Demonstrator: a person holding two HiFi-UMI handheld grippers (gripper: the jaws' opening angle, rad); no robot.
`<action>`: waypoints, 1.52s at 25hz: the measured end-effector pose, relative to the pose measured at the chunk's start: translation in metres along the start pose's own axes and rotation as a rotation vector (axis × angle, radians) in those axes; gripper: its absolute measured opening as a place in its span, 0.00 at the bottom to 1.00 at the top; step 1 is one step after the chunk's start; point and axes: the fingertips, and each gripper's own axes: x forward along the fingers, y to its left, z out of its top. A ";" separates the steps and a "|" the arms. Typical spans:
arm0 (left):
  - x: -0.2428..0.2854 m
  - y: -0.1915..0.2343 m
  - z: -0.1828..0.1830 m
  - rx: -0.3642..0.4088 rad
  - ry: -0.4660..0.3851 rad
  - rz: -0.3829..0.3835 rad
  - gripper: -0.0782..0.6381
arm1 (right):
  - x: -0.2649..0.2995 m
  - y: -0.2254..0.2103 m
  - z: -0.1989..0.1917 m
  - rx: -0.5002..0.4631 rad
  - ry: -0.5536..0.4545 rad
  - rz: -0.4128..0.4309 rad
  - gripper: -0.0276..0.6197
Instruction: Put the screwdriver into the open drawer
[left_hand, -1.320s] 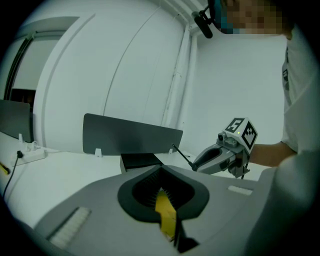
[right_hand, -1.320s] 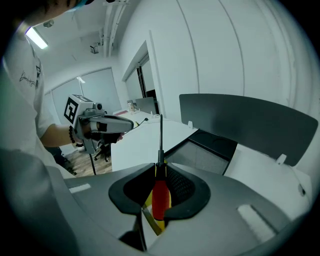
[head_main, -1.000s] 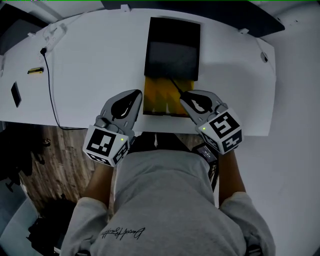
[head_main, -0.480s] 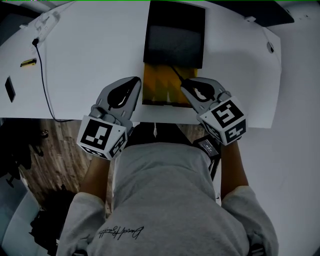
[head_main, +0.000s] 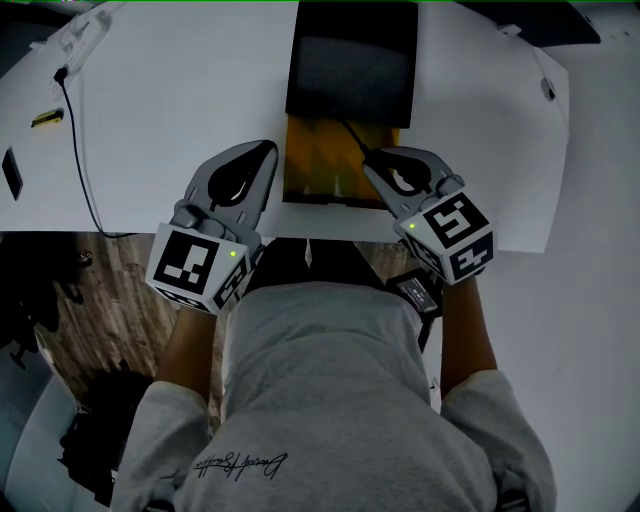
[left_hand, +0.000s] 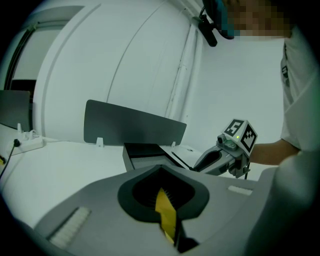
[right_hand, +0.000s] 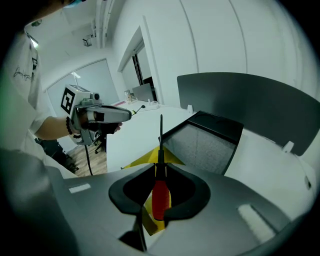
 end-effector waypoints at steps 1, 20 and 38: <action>0.001 0.001 -0.001 0.000 0.000 0.000 0.11 | 0.001 0.000 -0.002 0.002 0.003 0.001 0.18; 0.002 0.013 -0.018 -0.034 0.012 0.019 0.11 | 0.043 -0.004 -0.025 -0.032 0.116 0.013 0.18; 0.007 0.023 -0.023 -0.059 0.020 0.019 0.11 | 0.077 -0.009 -0.051 -0.077 0.266 0.004 0.18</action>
